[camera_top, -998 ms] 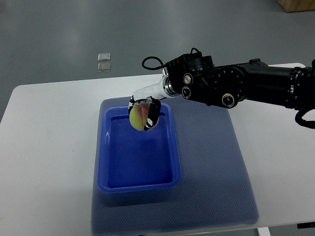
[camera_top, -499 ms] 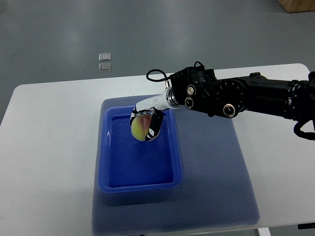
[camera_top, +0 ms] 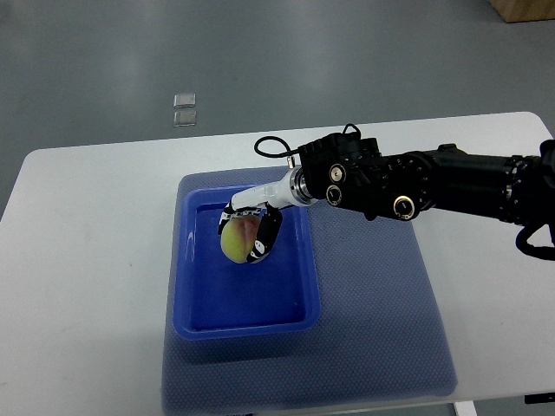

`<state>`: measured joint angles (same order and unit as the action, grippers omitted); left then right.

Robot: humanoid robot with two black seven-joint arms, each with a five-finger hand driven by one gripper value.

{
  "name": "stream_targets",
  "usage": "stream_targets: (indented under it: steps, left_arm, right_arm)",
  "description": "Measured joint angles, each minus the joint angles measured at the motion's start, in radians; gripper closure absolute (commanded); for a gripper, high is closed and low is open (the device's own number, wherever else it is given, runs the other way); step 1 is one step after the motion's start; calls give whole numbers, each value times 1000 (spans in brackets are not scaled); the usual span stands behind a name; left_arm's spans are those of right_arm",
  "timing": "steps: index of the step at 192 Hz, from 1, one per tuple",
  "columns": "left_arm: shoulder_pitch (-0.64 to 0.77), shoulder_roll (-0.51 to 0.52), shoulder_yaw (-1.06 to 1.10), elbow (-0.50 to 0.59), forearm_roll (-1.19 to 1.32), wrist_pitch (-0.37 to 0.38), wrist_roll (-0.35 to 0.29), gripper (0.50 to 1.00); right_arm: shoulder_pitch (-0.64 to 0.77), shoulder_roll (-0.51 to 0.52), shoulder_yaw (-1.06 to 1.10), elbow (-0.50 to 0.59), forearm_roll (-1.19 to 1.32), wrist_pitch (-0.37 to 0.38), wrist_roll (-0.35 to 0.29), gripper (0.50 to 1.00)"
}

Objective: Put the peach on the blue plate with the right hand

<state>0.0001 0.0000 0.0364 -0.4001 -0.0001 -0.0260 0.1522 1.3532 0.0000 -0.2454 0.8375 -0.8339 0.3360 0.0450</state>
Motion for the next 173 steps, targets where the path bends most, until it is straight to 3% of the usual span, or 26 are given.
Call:
stream_targets:
  steps: [5, 15, 16, 23, 37, 110, 151, 173]
  left_arm:
    - [0, 0, 0, 0, 0, 0, 0, 500]
    - [0, 0, 0, 0, 0, 0, 0, 500]
    - [0, 0, 0, 0, 0, 0, 0, 500]
    - [0, 0, 0, 0, 0, 0, 0, 500]
    - [0, 0, 0, 0, 1, 0, 0, 500]
    - [0, 0, 0, 0, 2, 0, 1, 500]
    - [0, 0, -1, 0, 0, 0, 1, 500]
    - [0, 0, -1, -1, 0, 0, 1, 500]
  right_arm:
    - [-1, 0, 0, 0, 0, 1, 1, 671]
    - [-5, 0, 0, 0, -1, 4, 2, 671]
    - [-5, 0, 0, 0, -1, 4, 2, 640]
    - [-6, 0, 0, 0, -1, 6, 2, 632]
    - [-7, 0, 3, 0, -2, 7, 6, 568]
    - [7, 0, 95, -3, 4, 21, 9, 568]
    - [-7, -3, 373, -6, 30, 18, 9, 568]
    - [-92, -67, 569, -4, 101, 12, 13, 568]
